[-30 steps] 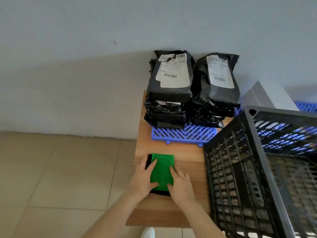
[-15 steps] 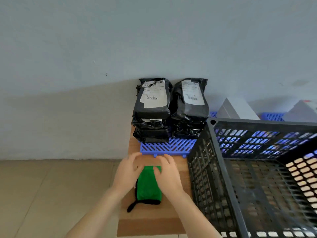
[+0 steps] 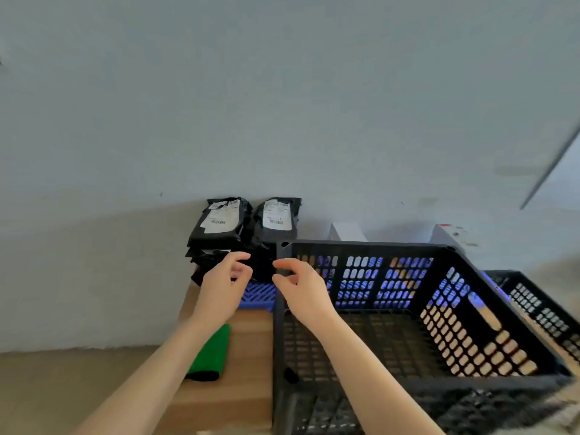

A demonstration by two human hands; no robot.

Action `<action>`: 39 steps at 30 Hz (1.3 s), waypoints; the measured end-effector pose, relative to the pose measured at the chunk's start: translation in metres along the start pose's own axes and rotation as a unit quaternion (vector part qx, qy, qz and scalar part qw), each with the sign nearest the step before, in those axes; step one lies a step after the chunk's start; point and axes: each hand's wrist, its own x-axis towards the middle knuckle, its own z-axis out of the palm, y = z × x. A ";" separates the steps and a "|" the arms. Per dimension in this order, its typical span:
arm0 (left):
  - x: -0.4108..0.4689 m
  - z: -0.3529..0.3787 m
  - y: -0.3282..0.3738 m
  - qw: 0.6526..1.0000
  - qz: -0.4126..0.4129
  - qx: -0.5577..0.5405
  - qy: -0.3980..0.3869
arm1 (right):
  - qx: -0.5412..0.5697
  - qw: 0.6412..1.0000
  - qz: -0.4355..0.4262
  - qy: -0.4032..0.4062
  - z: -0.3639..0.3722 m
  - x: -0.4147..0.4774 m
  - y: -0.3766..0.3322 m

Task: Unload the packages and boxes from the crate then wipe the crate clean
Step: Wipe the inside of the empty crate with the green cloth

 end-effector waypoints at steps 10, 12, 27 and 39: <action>-0.058 0.127 0.117 0.997 0.037 -0.006 -0.067 | -0.020 0.998 0.049 0.033 -0.163 -0.070 0.086; -0.056 0.151 0.130 0.997 0.035 -0.010 -0.073 | -0.029 0.998 0.047 0.036 -0.187 -0.068 0.100; 0.023 0.257 0.156 0.997 -0.071 0.002 0.010 | -0.122 0.989 -0.040 -0.072 -0.284 0.075 0.165; -0.001 0.243 0.162 0.956 -0.222 0.068 0.182 | -0.183 0.923 -0.221 -0.258 -0.261 0.169 0.163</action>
